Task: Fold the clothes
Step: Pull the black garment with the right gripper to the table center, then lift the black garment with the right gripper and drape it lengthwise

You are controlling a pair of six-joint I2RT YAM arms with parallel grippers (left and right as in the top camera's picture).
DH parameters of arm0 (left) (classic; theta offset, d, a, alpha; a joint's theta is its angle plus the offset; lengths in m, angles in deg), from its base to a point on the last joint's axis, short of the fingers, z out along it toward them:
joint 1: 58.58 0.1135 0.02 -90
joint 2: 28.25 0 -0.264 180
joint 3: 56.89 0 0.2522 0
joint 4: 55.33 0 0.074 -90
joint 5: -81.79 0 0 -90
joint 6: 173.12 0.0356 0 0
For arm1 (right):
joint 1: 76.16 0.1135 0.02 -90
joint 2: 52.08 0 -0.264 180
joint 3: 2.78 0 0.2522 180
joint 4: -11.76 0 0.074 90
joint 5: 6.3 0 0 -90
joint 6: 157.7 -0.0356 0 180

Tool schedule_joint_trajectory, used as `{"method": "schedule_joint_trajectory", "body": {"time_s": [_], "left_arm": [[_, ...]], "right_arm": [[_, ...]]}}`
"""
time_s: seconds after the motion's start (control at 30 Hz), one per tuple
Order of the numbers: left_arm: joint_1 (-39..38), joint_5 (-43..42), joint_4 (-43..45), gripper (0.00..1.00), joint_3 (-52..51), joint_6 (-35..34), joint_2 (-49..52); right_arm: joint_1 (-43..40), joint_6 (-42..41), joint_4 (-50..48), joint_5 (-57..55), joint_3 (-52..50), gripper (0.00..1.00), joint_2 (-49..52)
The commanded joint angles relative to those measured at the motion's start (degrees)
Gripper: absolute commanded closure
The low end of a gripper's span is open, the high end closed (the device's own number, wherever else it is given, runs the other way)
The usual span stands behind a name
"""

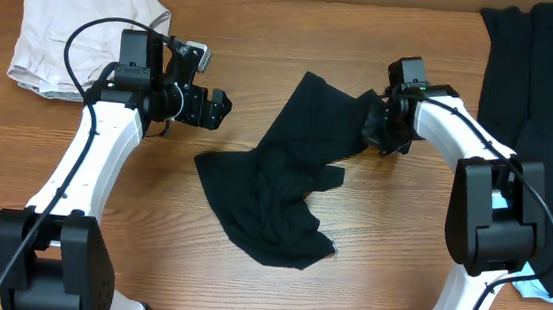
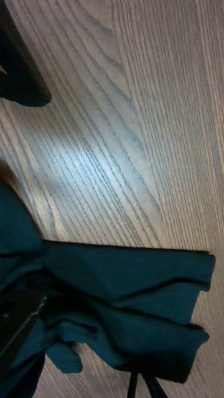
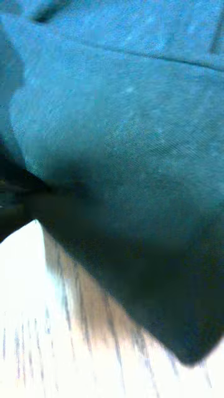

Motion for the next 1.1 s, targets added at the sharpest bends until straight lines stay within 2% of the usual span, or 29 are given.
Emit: {"method": "schedule_joint_trajectory", "body": {"time_s": [0.0, 0.1, 0.2, 0.37, 0.47, 0.57, 0.8, 1.07], "left_arm": [[-0.3, 0.4, 0.9, 0.06, 1.0, 1.3, 0.1], [-0.3, 0.3, 1.7, 0.06, 1.4, 1.3, 0.0], [-0.3, 0.2, -0.1, 0.07, 4.6, 1.3, -0.5], [-0.3, 0.2, -5.2, 0.07, 11.5, 1.3, -1.5], [-0.3, 0.1, -8.9, 0.07, 16.8, 1.3, -2.1], [-0.2, 0.2, -11.1, 0.07, 20.7, 1.4, -2.8], [0.0, 0.2, -11.6, 0.04, 26.5, 2.4, -3.9], [-0.1, -0.3, -12.0, 0.03, 28.8, 2.4, -4.0]], "right_arm": [[-1.2, 0.2, 1.9, 0.5, 2.5, 0.96, -0.8], [-2.0, 4.6, 8.9, 0.9, 10.3, 0.96, -5.3], [-2.1, 7.8, 18.0, 1.0, 23.7, 0.96, -12.2], [-2.1, 11.0, 29.0, 0.9, 41.4, 0.96, -16.5], [-1.9, 11.9, 33.6, 2.0, 48.6, 0.96, -17.5], [-1.9, 15.6, 35.5, 7.6, 53.3, 0.96, -18.6], [-1.9, 17.0, 40.0, 15.3, 61.7, 0.96, -24.3], [-1.9, 18.7, 40.5, 16.2, 65.6, 0.96, -35.5]]}}
